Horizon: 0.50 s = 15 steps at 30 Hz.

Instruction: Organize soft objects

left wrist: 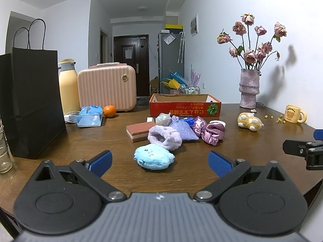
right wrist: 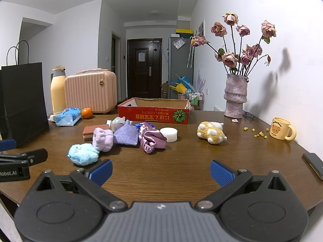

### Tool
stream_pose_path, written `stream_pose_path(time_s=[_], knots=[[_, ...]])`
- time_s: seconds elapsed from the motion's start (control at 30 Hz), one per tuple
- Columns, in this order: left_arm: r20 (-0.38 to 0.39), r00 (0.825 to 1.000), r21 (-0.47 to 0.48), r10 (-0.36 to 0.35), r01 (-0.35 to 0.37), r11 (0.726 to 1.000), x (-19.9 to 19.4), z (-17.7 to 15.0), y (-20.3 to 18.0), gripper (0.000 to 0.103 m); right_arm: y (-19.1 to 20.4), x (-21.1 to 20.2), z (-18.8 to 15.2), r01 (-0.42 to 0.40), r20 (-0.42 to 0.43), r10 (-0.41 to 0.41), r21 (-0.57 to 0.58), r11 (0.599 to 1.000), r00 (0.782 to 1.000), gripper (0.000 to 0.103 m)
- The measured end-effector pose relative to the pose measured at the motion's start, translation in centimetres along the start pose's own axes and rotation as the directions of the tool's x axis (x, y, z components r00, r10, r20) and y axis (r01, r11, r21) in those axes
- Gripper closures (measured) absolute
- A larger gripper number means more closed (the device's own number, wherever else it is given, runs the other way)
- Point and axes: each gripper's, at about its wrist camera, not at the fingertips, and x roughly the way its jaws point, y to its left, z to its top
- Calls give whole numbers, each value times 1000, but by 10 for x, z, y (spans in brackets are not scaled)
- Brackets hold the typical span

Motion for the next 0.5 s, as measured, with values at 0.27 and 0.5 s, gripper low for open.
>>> stream_pose_path(time_s=[0.27,0.5], knots=[[3,1000,0,-2,2,1000,-2,2,-2,0,1,1,0,2,-2,-2,0,1000,1000,0],[3,1000,0,-1,1,1000,-3,2,-2,0,1,1,0,1,-3,-1,-1,1000,1000,0]])
